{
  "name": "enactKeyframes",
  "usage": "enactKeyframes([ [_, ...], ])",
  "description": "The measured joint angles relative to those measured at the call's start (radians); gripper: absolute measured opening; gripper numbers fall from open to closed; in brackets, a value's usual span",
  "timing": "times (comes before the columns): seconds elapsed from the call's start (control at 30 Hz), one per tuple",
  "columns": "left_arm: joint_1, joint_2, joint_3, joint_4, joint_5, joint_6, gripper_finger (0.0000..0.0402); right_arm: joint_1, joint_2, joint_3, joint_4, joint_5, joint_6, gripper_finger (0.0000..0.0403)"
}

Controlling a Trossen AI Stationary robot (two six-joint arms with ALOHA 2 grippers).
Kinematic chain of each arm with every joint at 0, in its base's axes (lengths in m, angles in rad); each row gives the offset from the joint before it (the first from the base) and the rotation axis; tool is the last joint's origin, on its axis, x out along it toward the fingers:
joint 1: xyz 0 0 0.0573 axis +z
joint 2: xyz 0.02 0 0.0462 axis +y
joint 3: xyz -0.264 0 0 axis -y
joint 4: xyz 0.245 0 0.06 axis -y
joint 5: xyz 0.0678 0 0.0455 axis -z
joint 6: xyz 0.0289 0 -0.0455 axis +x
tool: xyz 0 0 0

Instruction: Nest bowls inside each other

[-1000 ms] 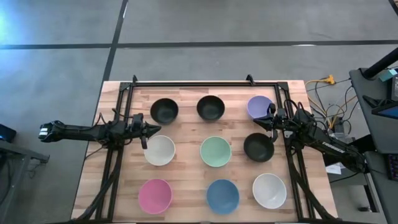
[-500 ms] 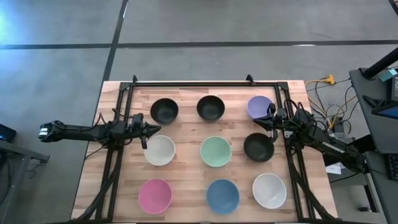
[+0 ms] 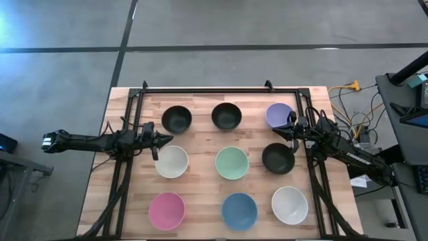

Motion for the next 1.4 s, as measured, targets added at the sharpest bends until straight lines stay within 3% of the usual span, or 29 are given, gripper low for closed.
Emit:
enactKeyframes([
  [1.1,0.0,0.0,0.0,0.001,0.0,0.0,0.0,0.0,0.0,-0.002,0.022,0.013,0.01,0.0009],
  [1.3,0.0,0.0,0.0,0.078,-0.001,0.0,0.0,0.0,0.001,-0.002,0.079,0.016,0.072,0.0009],
  [1.4,0.0,0.002,0.0,0.201,-0.01,-0.001,0.0,0.0,-0.001,-0.001,0.096,0.016,0.178,0.0009],
])
